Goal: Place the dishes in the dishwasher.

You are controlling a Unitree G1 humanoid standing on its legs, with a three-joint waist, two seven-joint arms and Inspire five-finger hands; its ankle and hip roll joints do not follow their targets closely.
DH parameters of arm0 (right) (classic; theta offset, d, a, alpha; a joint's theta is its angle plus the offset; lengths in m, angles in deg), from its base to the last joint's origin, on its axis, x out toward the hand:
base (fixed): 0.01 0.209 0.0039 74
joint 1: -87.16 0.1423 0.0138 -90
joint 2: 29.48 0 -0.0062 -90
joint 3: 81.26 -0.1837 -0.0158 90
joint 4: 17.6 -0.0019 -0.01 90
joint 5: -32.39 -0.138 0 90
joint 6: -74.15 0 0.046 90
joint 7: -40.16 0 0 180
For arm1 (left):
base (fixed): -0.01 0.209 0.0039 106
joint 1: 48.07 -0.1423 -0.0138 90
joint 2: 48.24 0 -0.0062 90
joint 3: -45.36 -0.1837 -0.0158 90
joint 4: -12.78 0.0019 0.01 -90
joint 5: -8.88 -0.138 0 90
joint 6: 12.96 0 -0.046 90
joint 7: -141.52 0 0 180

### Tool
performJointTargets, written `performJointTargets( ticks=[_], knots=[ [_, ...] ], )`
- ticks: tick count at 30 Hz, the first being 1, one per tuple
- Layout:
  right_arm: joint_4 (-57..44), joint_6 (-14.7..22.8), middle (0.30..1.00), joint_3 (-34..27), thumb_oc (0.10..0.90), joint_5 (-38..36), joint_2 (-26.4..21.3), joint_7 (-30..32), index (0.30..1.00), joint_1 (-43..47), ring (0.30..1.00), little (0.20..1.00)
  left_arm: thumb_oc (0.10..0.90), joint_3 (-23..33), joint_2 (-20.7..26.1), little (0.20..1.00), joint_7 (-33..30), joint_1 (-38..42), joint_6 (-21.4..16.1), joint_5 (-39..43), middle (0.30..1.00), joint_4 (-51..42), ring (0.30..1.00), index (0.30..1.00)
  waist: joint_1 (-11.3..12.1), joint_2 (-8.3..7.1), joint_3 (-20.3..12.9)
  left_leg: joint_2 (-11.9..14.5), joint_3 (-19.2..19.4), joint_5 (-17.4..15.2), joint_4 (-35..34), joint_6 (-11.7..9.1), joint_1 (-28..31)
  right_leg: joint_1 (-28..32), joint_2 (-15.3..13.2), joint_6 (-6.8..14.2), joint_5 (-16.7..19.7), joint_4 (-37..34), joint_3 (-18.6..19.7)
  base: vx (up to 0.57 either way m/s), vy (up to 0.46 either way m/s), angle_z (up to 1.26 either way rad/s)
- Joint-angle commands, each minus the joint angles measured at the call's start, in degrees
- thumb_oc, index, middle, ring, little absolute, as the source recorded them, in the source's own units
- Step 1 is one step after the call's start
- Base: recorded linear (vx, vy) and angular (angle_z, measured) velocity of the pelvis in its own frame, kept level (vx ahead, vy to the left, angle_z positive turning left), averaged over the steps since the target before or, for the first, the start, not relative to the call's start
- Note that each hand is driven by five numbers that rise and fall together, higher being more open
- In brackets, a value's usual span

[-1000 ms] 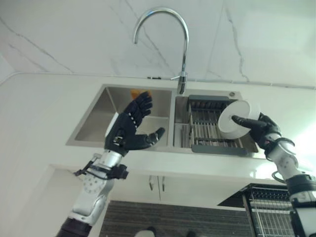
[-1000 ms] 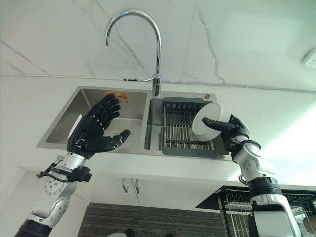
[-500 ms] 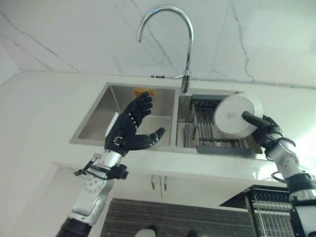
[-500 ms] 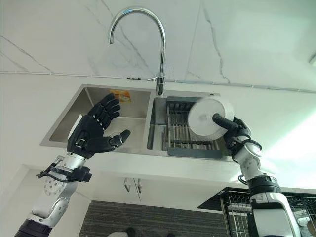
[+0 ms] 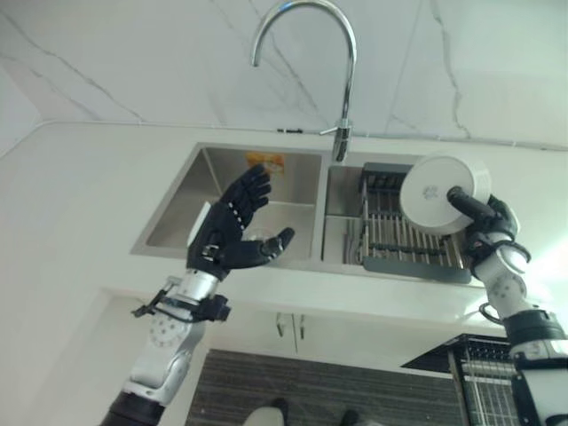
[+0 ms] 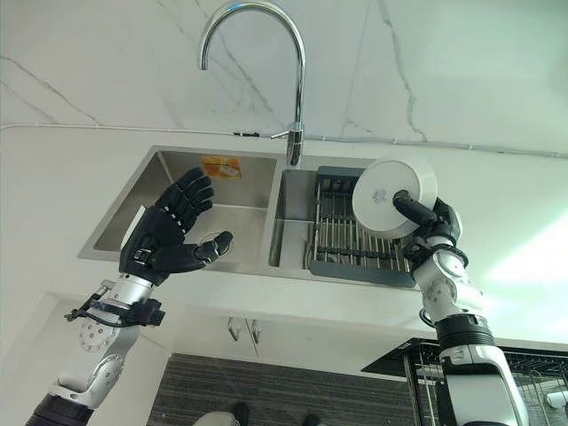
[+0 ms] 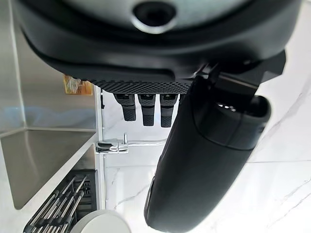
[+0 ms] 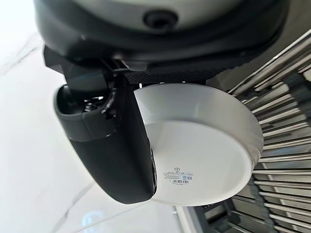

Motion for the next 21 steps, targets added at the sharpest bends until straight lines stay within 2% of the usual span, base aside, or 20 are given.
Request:
performJointTargets(
  ticks=[1, 2, 4, 6, 10, 13, 14, 15, 18, 19, 20, 21],
  knots=[
    [-12.61, 13.06, 0.300, -4.84, 0.400, 5.25, -2.23, 1.81, 0.300, 3.86, 0.300, 0.300, 0.800, 1.50, 1.82, 0.900, 0.23, 2.69, -6.15, 1.42, 0.900, -7.93, 0.900, 0.900, -0.26, -1.29, -5.17, 1.96, 1.88, -6.71, 3.71, -1.36, 0.83, 1.68, -1.60, 4.55, -3.11, -0.74, 3.43, 0.00, 0.071, -0.05],
    [-16.58, 14.75, 0.300, -5.47, 0.400, 7.14, -1.34, 3.40, 0.300, 2.94, 0.300, 0.300, 0.800, 1.53, 1.41, 0.900, 0.74, 2.47, -6.35, 1.86, 0.900, -8.45, 0.900, 0.900, -0.56, -1.25, -5.18, 1.87, 2.05, -6.84, 3.71, -1.24, 0.86, 1.54, -1.68, 4.68, -3.03, -0.74, 3.63, 0.00, 0.064, -0.09],
    [-21.29, 15.76, 0.300, -6.37, 0.400, 9.55, -0.36, 4.56, 0.300, 1.74, 0.300, 0.300, 0.800, 1.81, 0.93, 0.900, 1.84, 2.33, -6.27, 3.51, 0.900, -9.31, 0.900, 0.900, -1.03, -1.17, -5.14, 1.77, 2.26, -7.05, 3.71, -1.07, 0.95, 1.38, -1.75, 4.87, -2.91, -0.74, 3.92, 0.01, 0.086, -0.09],
    [-28.09, 18.22, 0.300, -7.68, 0.400, 14.32, 1.39, 7.12, 0.300, -0.69, 0.300, 0.300, 0.800, 2.35, -0.08, 0.900, 5.75, 1.87, -5.26, 6.48, 0.900, -11.29, 0.900, 0.900, -1.76, -1.07, -5.18, 1.52, 2.71, -7.36, 3.71, -0.75, 1.03, 0.97, -1.93, 5.30, -2.58, -0.74, 4.43, 0.00, 0.132, -0.09],
    [-37.43, 22.35, 0.300, -10.89, 0.400, 16.63, 4.26, 8.22, 0.300, -5.88, 0.300, 0.300, 0.800, 1.71, -1.61, 0.900, 11.71, 1.00, -2.29, 10.46, 0.900, -14.52, 0.900, 0.900, -3.33, -0.95, -5.26, 1.25, 3.74, -7.93, 3.71, -0.18, 1.07, 0.03, -2.17, 6.23, -1.71, -0.74, 5.50, 0.00, 0.132, -0.20],
    [-42.87, 24.63, 0.300, -12.48, 0.400, 16.61, 6.24, 8.46, 0.300, -8.64, 0.300, 0.300, 0.800, -0.10, -2.66, 0.900, 18.51, 1.46, 2.47, 16.02, 0.900, -16.39, 0.900, 0.900, -4.77, -1.01, -5.08, 0.85, 4.69, -8.37, 3.71, 0.39, 0.87, -1.26, -2.54, 7.30, -0.58, -0.74, 6.89, -0.02, 0.178, -0.38],
    [-45.17, 25.02, 0.300, -12.76, 0.400, 14.78, 7.65, 7.44, 0.300, -9.84, 0.300, 0.300, 0.800, -2.24, -3.70, 0.900, 22.27, 2.06, 5.75, 17.60, 0.900, -17.19, 0.900, 0.900, -5.64, -1.14, -4.75, 0.38, 4.97, -8.75, 3.71, 0.82, 0.82, -2.52, -2.70, 8.03, 0.44, -0.74, 8.01, -0.03, 0.212, -0.51],
    [-45.89, 25.04, 0.300, -12.77, 0.400, 13.12, 8.61, 6.18, 0.300, -10.44, 0.300, 0.300, 0.800, -3.39, -4.30, 0.900, 24.64, 2.43, 7.50, 17.92, 0.900, -17.66, 0.900, 0.900, -6.26, -1.25, -4.46, 0.09, 5.14, -9.00, 3.71, 1.10, 0.87, -3.32, -2.83, 8.50, 1.16, -0.74, 8.60, -0.03, 0.192, -0.42],
    [-49.37, 25.58, 0.300, -12.75, 0.400, 11.01, 11.18, 4.02, 0.300, -13.02, 0.300, 0.300, 0.800, -6.76, -5.53, 0.900, 29.60, 2.14, 13.91, 19.43, 0.900, -19.16, 0.900, 0.900, -7.71, -1.29, -3.67, 0.15, 5.90, -9.38, 3.71, 1.73, 0.95, -4.99, -2.91, 9.62, 2.93, -0.74, 9.56, -0.03, 0.099, -0.70],
    [-50.30, 26.07, 0.300, -12.42, 0.400, 10.55, 11.72, 3.52, 0.300, -13.48, 0.300, 0.300, 0.800, -7.12, -5.67, 0.900, 30.53, 1.94, 15.09, 19.39, 0.900, -19.46, 0.900, 0.900, -7.74, -1.38, -3.46, 0.44, 6.72, -9.54, 3.71, 1.84, 1.17, -5.24, -3.63, 9.95, 3.65, -0.74, 8.50, -0.06, -0.018, -1.33],
    [-51.33, 26.53, 0.300, -11.58, 0.400, 10.03, 12.51, 2.54, 0.300, -13.48, 0.300, 0.300, 0.800, -7.70, -5.61, 0.900, 31.20, 2.04, 16.07, 18.86, 0.900, -19.76, 0.900, 0.900, -7.46, -1.58, -3.13, 1.00, 8.38, -9.74, 3.71, 1.85, 1.45, -5.36, -5.76, 10.31, 5.48, -0.74, 6.04, -0.26, -0.177, -1.14],
    [-52.63, 31.89, 0.300, -9.28, 0.400, 9.60, 13.80, 1.10, 0.300, -13.39, 0.300, 0.300, 0.800, -9.41, -4.18, 0.900, 33.85, 3.62, 18.10, 19.07, 0.900, -18.78, 0.900, 0.900, -6.70, -1.31, -2.80, 2.98, 12.23, -8.76, 3.71, 2.24, 1.03, -3.58, -10.00, 10.41, 7.44, -0.74, 3.47, -0.31, -0.237, -0.99]
  ],
)
